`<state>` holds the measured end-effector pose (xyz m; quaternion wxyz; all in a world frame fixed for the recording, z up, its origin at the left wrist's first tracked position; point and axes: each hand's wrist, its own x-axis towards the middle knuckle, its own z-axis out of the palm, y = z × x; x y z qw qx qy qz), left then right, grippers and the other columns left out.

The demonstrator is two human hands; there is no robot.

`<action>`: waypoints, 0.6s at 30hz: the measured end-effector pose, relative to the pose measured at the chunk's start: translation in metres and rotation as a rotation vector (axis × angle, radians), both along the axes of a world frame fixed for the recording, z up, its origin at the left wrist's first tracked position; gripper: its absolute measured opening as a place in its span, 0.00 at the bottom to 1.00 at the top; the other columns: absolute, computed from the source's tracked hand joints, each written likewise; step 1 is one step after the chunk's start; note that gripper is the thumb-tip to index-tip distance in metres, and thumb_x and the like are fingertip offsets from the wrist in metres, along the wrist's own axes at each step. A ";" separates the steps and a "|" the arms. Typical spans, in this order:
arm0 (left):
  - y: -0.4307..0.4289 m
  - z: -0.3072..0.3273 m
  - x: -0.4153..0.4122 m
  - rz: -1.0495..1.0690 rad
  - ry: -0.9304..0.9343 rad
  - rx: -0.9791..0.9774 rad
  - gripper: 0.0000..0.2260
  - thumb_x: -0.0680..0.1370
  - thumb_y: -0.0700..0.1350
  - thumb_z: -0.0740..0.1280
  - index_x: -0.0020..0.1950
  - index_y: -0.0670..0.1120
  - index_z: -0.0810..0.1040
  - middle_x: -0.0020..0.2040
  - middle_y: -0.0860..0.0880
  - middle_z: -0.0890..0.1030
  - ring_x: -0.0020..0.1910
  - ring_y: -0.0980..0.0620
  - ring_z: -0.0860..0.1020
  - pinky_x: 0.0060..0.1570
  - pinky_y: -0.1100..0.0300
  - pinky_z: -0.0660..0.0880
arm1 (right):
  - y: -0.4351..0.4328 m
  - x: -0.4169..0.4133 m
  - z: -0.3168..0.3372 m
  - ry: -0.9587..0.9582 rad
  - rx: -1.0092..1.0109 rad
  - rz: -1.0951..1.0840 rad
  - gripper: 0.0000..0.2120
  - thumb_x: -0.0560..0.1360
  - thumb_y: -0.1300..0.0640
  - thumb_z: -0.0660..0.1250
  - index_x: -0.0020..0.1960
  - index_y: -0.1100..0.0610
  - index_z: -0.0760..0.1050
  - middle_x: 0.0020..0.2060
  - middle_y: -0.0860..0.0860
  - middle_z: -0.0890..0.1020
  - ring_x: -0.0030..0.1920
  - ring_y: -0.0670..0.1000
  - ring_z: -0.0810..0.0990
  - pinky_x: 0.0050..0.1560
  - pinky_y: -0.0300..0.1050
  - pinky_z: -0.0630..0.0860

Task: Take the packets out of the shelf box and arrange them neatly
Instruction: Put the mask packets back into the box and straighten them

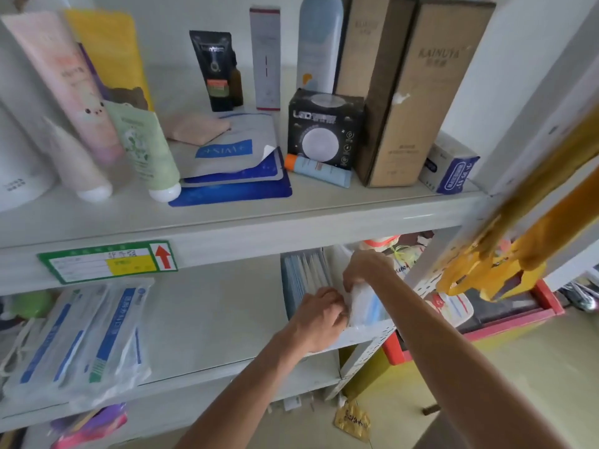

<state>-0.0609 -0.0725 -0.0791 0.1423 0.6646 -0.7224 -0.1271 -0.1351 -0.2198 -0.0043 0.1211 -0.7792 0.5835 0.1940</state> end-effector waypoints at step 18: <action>0.016 -0.010 -0.017 0.014 -0.011 -0.018 0.10 0.83 0.47 0.60 0.50 0.47 0.80 0.61 0.56 0.78 0.79 0.54 0.56 0.64 0.48 0.74 | 0.023 -0.004 -0.052 -0.308 -0.169 -0.043 0.27 0.77 0.59 0.64 0.72 0.65 0.60 0.60 0.60 0.79 0.59 0.61 0.80 0.48 0.49 0.75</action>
